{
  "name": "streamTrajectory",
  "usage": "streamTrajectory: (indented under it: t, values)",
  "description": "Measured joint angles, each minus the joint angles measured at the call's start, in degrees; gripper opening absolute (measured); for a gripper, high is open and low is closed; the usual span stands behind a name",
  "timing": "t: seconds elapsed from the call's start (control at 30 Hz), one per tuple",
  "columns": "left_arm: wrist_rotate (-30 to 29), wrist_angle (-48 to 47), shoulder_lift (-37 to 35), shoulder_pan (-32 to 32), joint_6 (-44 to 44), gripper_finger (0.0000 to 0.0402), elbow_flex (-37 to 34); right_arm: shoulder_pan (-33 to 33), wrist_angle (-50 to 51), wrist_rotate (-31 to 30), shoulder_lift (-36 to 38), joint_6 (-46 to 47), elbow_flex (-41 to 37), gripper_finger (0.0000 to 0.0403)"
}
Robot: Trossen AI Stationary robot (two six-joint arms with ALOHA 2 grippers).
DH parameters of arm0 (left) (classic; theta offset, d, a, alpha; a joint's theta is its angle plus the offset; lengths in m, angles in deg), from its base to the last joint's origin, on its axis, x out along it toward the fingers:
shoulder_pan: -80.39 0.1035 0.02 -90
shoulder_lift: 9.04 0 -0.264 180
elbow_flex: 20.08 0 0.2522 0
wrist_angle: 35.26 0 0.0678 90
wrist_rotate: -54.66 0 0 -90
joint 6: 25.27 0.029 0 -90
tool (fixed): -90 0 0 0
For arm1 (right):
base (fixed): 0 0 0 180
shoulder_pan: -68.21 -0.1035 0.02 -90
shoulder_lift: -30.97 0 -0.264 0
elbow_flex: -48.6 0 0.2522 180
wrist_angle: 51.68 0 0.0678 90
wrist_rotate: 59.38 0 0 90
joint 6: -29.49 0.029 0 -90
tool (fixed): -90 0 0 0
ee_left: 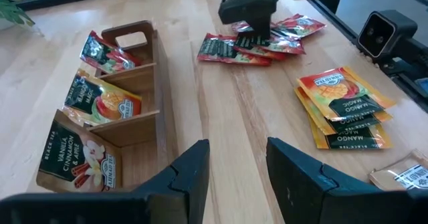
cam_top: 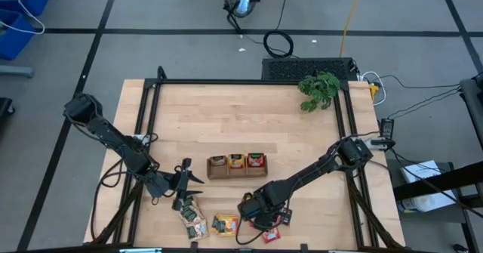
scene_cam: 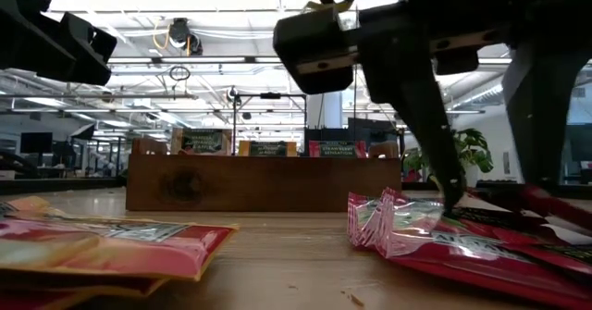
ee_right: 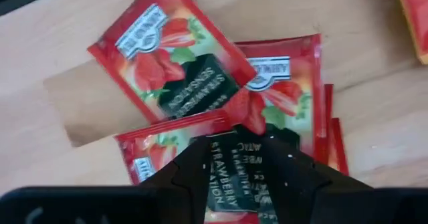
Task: Pick & Place Tea
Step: Put the red tea bag into the right section of the wooden organizer
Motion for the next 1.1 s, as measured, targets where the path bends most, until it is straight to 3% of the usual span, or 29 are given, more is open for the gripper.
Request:
streamTrajectory:
  t: [0.83, 1.1]
  values:
    - [-0.04, 0.02, 0.0, 0.0, 0.17, 0.0152, 0.0, 0.32, 10.75, -3.14, 0.04, 6.8, 0.11, 0.0118]
    - [-0.07, 0.11, 0.0, 0.0, 0.15, 0.0152, 0.0, 1.94, 9.73, -4.53, 2.05, 8.61, 0.22, 0.0118]
